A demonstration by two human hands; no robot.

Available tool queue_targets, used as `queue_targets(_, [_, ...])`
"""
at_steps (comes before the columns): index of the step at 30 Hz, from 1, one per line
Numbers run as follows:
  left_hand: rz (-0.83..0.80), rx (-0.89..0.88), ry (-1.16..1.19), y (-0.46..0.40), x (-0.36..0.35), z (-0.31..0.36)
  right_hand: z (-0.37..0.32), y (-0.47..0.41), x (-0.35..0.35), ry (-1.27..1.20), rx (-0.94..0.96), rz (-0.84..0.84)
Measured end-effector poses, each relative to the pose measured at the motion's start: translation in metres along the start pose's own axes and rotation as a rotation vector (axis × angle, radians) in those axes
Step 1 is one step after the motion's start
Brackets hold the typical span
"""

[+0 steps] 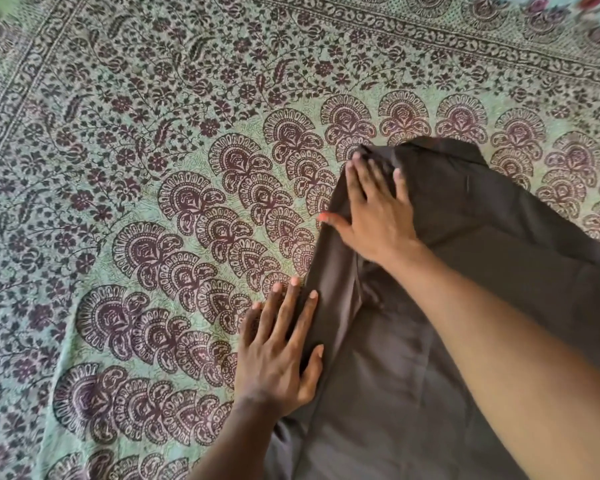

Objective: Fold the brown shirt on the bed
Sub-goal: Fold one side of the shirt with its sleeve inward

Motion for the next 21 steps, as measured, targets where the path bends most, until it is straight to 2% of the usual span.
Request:
queue_targets(3, [-0.006,-0.002,0.000,0.001,0.001,0.001,0.012,-0.027,0.012,0.016,-0.062,-0.057])
queue_targets(5, [0.003,-0.004,-0.001,0.001,0.001,0.000,0.006,-0.024,0.020,-0.036,-0.082,0.005])
queue_targets(8, [0.015,0.000,0.001,0.000,0.001,0.000,-0.018,0.015,0.020,-0.095,-0.018,0.132])
queue_targets(11, [0.030,0.001,0.016,-0.001,0.001,0.001,-0.041,0.076,-0.007,-0.126,0.046,0.145])
queue_targets(14, [0.028,-0.004,0.019,-0.001,0.001,0.001,-0.043,0.105,-0.028,-0.145,0.025,0.143])
queue_targets(21, [0.008,-0.001,0.004,0.000,0.000,-0.001,0.006,0.026,-0.008,-0.037,-0.107,0.098])
Point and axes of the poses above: each hand's wrist, its own y-axis away from the middle knuckle, its own x-axis out of the back of the hand, z = x × y, the point moved 2 cm from there along -y, towards the middle knuckle, and after that the axes turned 1 degree about z, right-handed, at the moved point
